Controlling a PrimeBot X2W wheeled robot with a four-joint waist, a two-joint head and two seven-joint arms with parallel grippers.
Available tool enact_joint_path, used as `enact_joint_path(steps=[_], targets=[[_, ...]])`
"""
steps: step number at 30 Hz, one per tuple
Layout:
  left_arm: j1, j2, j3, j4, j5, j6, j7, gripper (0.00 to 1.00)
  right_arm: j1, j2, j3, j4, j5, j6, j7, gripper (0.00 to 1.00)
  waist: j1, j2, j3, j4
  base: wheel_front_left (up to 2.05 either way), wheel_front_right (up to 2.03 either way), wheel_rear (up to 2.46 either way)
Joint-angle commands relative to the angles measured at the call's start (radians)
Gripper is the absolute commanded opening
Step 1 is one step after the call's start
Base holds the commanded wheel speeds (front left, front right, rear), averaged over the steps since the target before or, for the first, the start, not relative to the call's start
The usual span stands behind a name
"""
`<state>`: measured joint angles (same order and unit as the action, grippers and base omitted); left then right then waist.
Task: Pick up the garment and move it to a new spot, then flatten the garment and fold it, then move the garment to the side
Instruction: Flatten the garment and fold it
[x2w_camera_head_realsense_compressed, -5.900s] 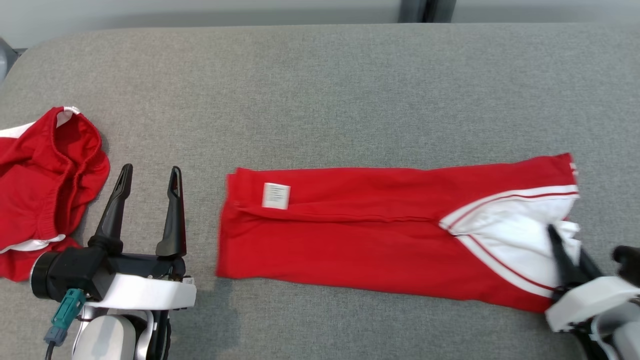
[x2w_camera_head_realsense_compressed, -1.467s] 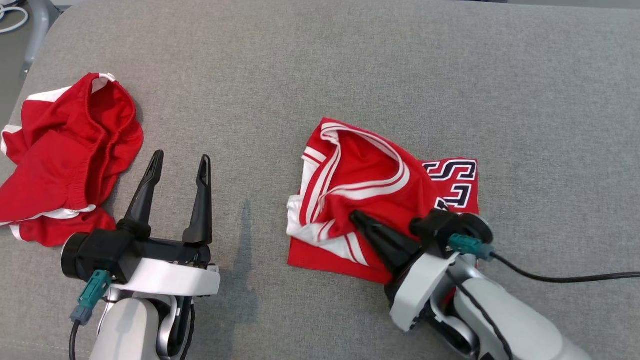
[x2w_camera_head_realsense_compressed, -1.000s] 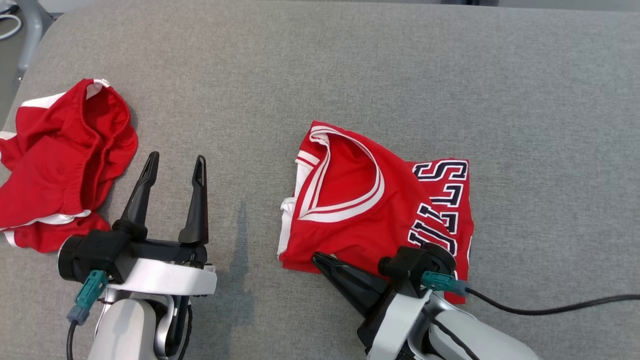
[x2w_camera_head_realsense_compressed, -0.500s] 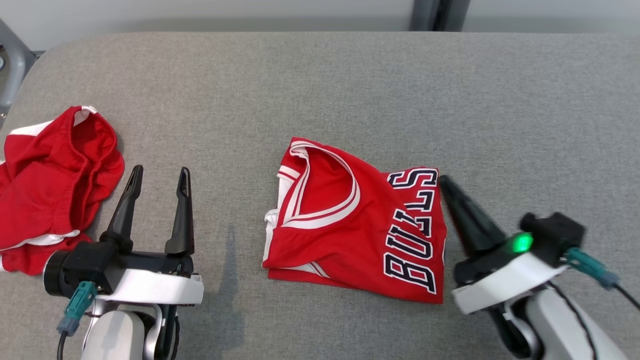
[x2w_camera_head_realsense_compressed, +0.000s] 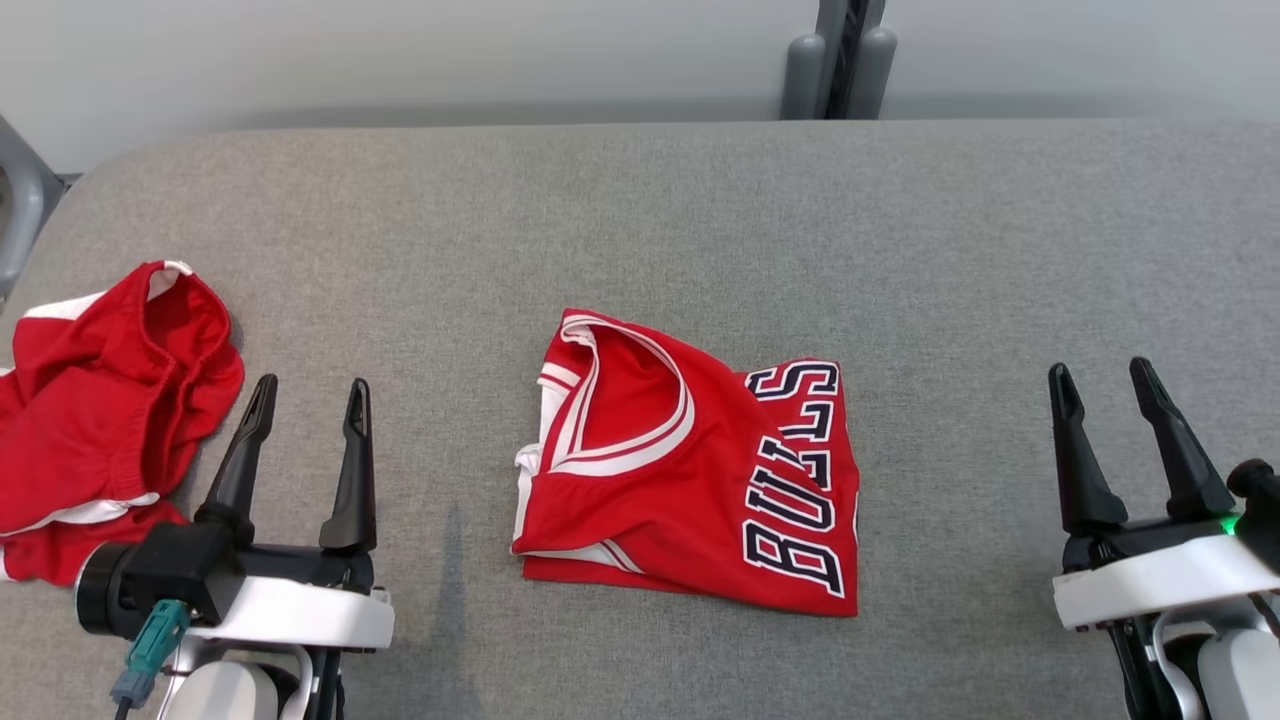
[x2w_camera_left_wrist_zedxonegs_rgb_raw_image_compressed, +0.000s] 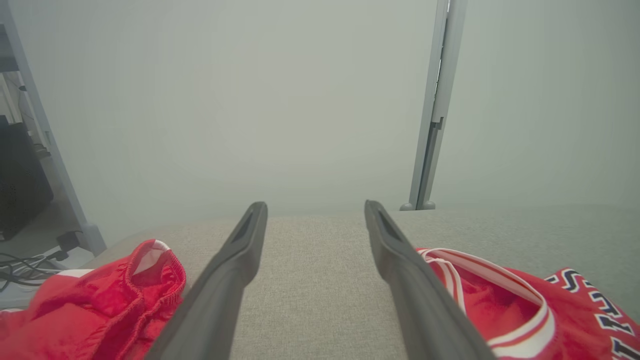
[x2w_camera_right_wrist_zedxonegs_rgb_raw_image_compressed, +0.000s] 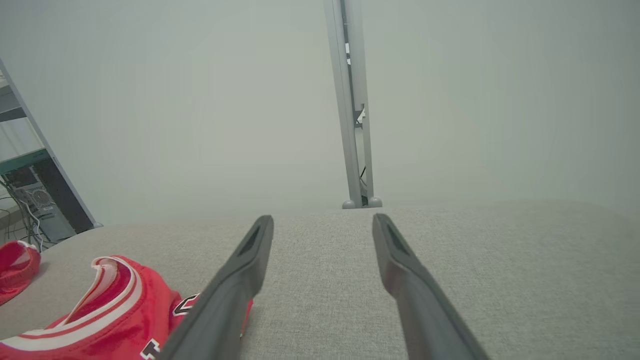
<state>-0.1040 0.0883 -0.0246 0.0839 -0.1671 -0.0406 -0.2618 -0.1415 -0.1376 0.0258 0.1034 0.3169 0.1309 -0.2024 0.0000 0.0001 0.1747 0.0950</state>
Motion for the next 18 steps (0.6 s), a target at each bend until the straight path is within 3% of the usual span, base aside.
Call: enact_joint_path(steps=[1, 18], targets=[[0.015, 0.01, 0.001, 0.001, 0.004, 0.007, -0.003, 1.0, 0.018, 0.002, -0.014, -0.007, -0.011, 0.0, 0.008, 1.0, 0.0, -0.0001, -0.02, -0.005, 0.0, 0.0, 0.0], [0.123, 0.034, -0.025, -0.021, 0.005, 0.013, 0.048, 1.0, 0.182, 0.024, -0.071, -0.07, -0.048, 0.0, 0.079, 1.0, 0.0, -0.0001, -0.128, -0.015, 0.0, 0.0, 0.0]])
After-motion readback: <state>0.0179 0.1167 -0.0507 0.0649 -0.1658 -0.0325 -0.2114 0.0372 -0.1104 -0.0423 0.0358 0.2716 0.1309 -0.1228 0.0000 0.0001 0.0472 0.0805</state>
